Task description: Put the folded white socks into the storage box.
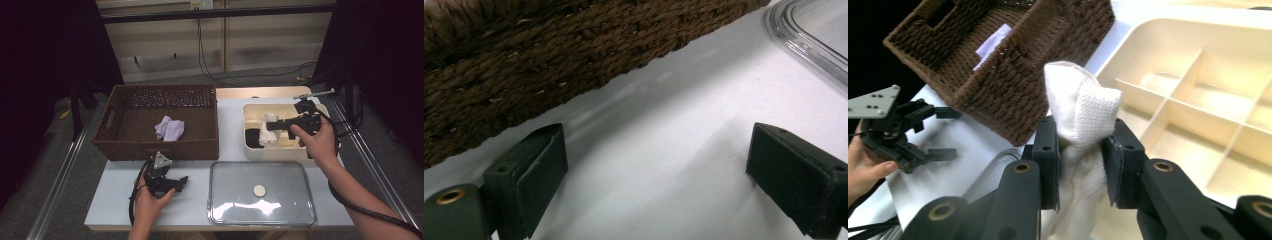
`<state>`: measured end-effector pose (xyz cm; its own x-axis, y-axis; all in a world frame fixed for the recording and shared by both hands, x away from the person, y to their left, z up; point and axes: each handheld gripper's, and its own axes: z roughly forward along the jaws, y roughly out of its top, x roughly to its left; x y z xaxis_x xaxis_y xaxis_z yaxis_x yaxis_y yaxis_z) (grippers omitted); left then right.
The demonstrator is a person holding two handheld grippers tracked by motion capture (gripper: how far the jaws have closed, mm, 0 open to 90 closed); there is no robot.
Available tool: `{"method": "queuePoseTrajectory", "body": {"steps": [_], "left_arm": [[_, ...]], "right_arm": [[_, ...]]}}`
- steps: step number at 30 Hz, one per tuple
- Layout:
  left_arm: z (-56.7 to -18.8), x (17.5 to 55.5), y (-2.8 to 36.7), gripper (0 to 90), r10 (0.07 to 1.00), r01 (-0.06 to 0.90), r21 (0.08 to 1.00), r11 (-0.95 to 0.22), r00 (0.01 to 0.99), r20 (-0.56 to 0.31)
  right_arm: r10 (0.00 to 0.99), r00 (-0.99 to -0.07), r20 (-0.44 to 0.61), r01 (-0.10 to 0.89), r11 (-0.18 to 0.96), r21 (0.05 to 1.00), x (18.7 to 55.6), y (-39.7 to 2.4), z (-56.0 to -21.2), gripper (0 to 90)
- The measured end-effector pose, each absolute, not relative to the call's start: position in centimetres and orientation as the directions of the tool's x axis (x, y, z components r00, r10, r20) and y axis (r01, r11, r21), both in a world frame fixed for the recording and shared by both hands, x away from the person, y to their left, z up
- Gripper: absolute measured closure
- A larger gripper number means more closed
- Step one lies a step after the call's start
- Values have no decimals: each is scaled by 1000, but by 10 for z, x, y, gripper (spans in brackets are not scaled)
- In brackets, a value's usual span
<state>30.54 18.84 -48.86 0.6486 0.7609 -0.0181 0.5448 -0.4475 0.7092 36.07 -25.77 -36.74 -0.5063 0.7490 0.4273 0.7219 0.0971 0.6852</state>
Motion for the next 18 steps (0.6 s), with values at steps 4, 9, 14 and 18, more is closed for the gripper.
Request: {"method": "queuePoseTrajectory", "body": {"steps": [4, 9, 14, 18], "left_arm": [[-489, 305, 188, 90, 761, 545, 709, -447, 648, -18], [-489, 305, 188, 89, 761, 544, 709, -448, 648, -17], [-489, 305, 188, 89, 761, 544, 709, -448, 648, -17], [-489, 305, 188, 89, 761, 544, 709, -448, 648, -17]], "right_arm": [[765, -493, 415, 727, 99, 680, 364, -264, -369, 709], [780, -480, 402, 731, 102, 675, 366, -271, -370, 709], [800, -462, 384, 735, 103, 670, 369, -282, -372, 709], [814, -454, 363, 738, 115, 664, 370, -287, -375, 708]]}}
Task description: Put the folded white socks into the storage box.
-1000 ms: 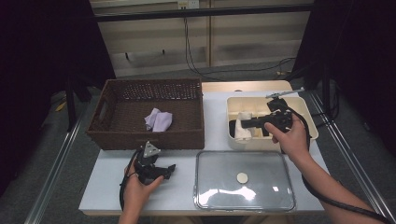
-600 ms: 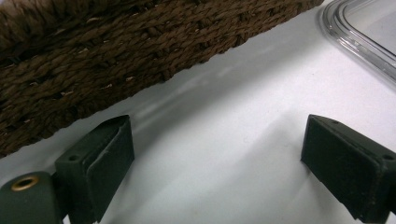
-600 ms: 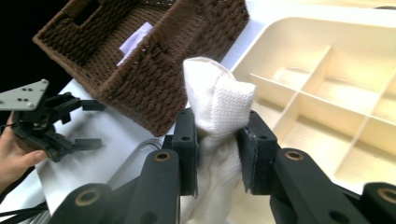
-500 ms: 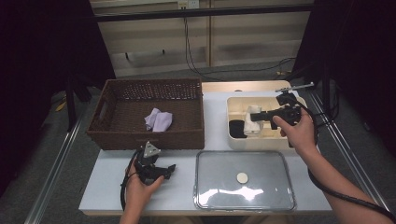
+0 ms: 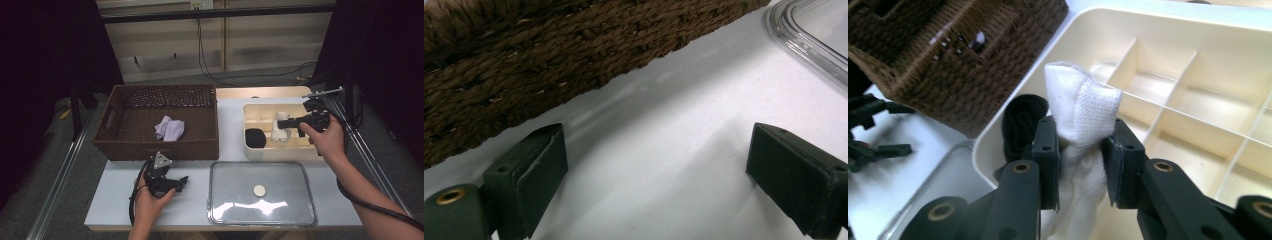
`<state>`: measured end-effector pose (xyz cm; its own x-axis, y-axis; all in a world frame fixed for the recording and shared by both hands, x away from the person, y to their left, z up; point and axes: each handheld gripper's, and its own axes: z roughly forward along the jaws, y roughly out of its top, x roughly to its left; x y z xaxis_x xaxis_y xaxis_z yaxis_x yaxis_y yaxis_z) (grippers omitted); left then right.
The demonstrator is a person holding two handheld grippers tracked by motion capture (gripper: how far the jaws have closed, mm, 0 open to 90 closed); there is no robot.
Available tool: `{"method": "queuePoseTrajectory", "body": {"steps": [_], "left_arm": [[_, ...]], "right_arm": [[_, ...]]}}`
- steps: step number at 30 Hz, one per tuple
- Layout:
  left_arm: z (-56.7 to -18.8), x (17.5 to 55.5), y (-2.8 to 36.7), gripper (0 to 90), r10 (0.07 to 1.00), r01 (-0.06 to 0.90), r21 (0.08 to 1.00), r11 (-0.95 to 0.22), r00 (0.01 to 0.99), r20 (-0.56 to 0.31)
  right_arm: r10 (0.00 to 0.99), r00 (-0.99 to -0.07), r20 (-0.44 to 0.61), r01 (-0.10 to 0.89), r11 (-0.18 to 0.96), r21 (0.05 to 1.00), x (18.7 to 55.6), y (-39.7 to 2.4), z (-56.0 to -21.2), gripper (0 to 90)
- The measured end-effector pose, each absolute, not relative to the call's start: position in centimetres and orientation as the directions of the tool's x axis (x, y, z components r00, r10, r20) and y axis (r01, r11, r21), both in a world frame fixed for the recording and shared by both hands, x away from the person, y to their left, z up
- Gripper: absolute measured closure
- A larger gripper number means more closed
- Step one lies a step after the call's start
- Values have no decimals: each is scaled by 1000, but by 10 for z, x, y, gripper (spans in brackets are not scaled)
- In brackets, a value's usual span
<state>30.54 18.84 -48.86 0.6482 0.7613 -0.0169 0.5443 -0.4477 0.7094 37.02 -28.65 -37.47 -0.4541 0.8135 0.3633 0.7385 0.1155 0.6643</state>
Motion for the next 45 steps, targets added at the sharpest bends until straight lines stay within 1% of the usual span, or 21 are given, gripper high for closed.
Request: {"method": "queuePoseTrajectory", "body": {"steps": [10, 18, 25, 33, 36, 37, 41, 45], "left_arm": [[-489, 305, 188, 89, 761, 545, 709, -447, 648, -18], [-489, 305, 188, 89, 761, 545, 709, -447, 649, -18], [-489, 305, 188, 89, 761, 545, 709, -447, 648, -18], [-489, 305, 188, 89, 761, 545, 709, -447, 648, -19], [-489, 305, 188, 89, 761, 545, 709, -447, 648, -19], [-489, 305, 188, 89, 761, 546, 710, -446, 648, -20], [-489, 305, 188, 89, 762, 546, 709, -445, 648, -21], [-489, 305, 188, 89, 761, 546, 709, -446, 648, -20]], "right_arm": [[831, -453, 322, 747, 157, 646, 373, -289, -387, 706], [830, -487, 271, 749, 238, 618, 372, -272, -405, 706], [826, -491, 276, 752, 241, 614, 373, -269, -416, 708], [824, -526, 209, 741, 324, 588, 374, -255, -426, 710], [827, -514, 229, 764, 319, 561, 374, -252, -431, 709], [823, -520, 228, 762, 326, 559, 374, -249, -438, 705], [826, -519, 220, 761, 330, 559, 374, -247, -436, 679], [822, -529, 212, 751, 337, 567, 374, -249, -431, 606]]}}
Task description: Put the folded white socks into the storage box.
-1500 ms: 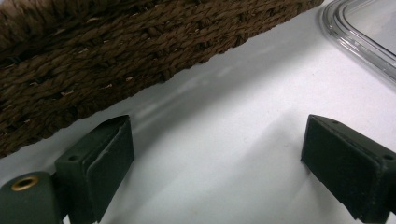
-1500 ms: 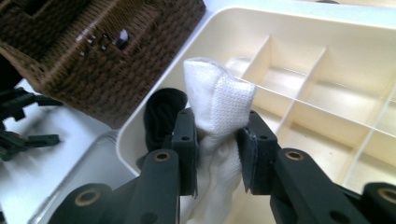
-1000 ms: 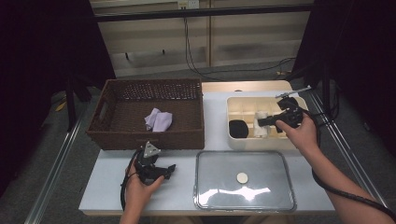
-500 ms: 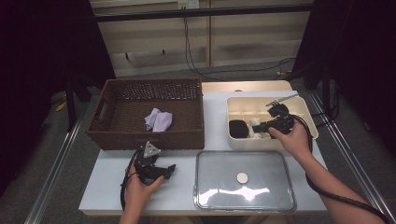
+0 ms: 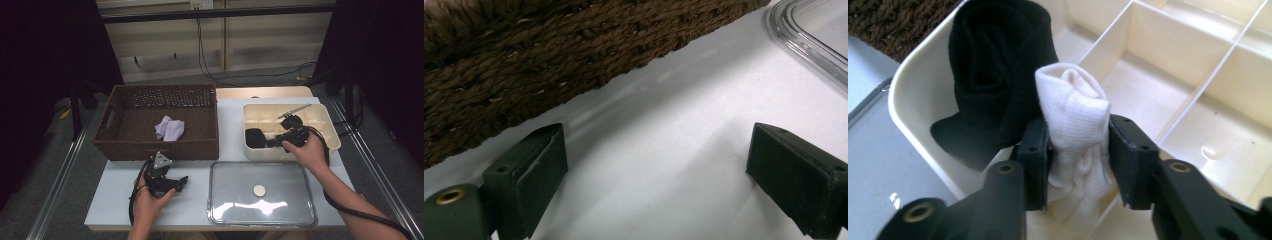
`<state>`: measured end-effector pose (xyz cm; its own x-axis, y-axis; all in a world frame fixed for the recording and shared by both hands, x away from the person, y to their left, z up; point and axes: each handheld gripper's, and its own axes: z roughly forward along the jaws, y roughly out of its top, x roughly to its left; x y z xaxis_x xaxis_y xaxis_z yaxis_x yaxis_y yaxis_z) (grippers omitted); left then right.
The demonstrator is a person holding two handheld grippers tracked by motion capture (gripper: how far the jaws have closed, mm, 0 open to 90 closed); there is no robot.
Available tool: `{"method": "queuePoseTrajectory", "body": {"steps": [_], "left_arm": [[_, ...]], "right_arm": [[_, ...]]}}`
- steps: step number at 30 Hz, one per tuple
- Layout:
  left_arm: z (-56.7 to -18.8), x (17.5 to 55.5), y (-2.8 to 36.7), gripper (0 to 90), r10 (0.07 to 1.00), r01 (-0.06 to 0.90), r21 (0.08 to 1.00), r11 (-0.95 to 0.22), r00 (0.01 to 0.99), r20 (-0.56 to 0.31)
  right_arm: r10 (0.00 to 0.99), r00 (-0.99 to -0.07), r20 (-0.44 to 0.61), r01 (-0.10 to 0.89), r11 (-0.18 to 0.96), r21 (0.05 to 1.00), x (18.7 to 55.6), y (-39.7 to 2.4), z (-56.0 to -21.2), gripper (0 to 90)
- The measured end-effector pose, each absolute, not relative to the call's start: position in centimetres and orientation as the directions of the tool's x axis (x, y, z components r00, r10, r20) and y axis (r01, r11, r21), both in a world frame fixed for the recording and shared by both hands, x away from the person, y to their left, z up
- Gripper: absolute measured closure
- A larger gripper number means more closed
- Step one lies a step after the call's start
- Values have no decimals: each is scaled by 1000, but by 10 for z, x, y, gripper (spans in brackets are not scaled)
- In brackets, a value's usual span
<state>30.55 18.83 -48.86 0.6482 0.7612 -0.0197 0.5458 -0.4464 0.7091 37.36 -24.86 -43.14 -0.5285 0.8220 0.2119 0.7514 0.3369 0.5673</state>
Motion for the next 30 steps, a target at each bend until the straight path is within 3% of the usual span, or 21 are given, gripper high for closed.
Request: {"method": "queuePoseTrajectory", "body": {"steps": [10, 16, 30], "left_arm": [[-489, 305, 188, 89, 762, 547, 709, -445, 647, -22], [-489, 305, 188, 89, 762, 547, 709, -445, 647, -22], [-489, 306, 188, 88, 762, 547, 709, -444, 648, -22]], "right_arm": [[833, -530, 161, 738, 358, 573, 376, -254, -401, 547], [834, -531, 150, 758, 388, 525, 382, -255, -383, 534], [827, -536, 171, 777, 404, 483, 392, -248, -369, 682]]}}
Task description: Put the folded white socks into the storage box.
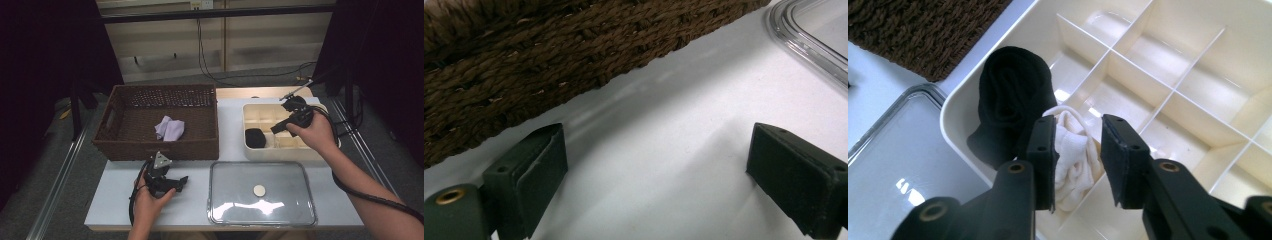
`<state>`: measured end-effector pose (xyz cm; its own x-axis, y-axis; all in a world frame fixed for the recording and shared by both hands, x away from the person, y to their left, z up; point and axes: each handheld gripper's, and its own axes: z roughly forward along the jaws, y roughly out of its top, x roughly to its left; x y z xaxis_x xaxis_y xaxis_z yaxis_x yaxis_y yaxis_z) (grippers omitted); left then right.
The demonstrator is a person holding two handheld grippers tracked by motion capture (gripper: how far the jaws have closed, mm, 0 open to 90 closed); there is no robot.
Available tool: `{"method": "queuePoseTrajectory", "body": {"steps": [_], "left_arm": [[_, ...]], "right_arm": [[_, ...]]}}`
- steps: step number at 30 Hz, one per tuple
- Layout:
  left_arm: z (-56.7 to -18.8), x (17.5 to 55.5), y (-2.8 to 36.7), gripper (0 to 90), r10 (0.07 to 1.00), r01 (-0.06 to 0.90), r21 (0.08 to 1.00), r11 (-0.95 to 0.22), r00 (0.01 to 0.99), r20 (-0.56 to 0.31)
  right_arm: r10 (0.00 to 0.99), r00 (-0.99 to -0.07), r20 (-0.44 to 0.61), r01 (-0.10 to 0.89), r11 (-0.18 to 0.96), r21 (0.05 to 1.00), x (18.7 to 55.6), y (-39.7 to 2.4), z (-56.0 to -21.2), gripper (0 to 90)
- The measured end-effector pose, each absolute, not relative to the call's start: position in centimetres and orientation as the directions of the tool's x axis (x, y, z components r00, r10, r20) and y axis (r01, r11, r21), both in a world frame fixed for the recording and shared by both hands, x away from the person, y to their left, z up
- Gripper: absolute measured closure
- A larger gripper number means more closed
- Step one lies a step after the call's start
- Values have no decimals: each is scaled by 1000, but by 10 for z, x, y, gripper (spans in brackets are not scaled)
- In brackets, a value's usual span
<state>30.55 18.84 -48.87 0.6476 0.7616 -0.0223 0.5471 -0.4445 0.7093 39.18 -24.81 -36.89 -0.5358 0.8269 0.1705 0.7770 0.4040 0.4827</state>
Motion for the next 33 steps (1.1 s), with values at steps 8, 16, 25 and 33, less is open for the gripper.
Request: {"method": "queuePoseTrajectory", "body": {"steps": [8, 16, 25, 33], "left_arm": [[-489, 305, 188, 88, 762, 547, 709, -445, 647, -22], [-489, 306, 188, 88, 762, 547, 709, -444, 647, -22], [-489, 306, 188, 88, 762, 547, 709, -445, 648, -22], [-489, 306, 188, 88, 762, 547, 709, -444, 647, -22]], "right_arm": [[824, -537, 184, 789, 412, 455, 394, -242, -368, 850], [825, -531, 193, 794, 404, 455, 395, -241, -375, 890], [828, -523, 202, 800, 394, 453, 397, -240, -391, 866], [826, -515, 230, 812, 384, 438, 398, -241, -412, 893]]}}
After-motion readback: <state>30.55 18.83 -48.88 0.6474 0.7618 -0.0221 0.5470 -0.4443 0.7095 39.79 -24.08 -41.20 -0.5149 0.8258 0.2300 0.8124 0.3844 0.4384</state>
